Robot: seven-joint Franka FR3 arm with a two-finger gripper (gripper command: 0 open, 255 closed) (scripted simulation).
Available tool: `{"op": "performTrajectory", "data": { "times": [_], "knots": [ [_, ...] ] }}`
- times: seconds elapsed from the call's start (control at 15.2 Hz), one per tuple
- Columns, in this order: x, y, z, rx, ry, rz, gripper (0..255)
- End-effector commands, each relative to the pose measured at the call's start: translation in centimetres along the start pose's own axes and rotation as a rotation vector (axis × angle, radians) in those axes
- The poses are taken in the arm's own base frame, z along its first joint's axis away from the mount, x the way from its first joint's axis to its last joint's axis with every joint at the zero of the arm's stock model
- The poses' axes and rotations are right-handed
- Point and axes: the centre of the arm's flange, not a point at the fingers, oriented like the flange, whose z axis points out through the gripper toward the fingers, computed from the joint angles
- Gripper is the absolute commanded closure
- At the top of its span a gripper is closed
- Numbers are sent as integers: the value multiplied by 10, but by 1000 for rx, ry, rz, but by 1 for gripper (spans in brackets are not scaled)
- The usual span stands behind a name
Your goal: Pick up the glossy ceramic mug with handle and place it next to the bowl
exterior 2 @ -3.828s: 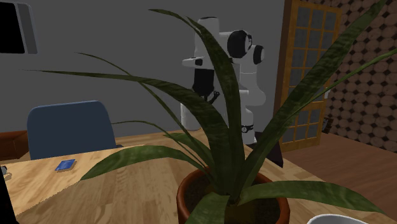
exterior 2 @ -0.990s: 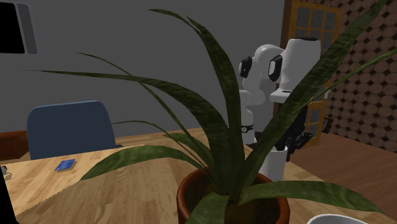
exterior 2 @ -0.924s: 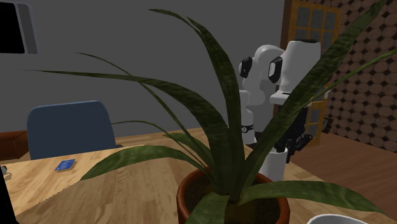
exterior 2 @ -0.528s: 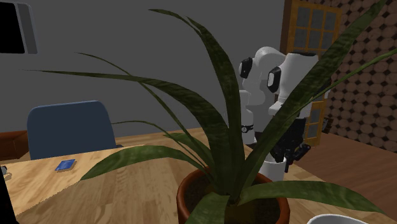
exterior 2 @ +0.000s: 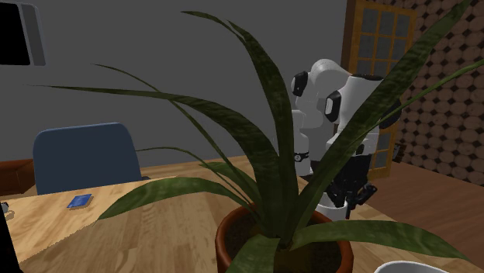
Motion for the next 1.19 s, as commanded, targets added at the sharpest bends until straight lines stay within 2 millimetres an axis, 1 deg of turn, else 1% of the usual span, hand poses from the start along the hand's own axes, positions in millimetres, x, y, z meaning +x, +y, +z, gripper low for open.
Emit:
{"op": "performTrajectory", "data": {
  "times": [0.0, 0.13, 0.2, 0.53, 0.73, 0.79, 1.12],
  "knots": [
    [0, 0, 0, 0, 1, 0, 255],
    [0, 0, 0, 0, 1, 0, 255],
    [0, 0, 0, 0, 1, 0, 0],
    [0, 0, 0, 0, 1, 0, 0],
    [0, 0, -40, 0, 1, 0, 0],
    [0, 0, -50, 0, 1, 0, 0],
    [0, 0, -50, 0, 1, 0, 0]
  ]
}}
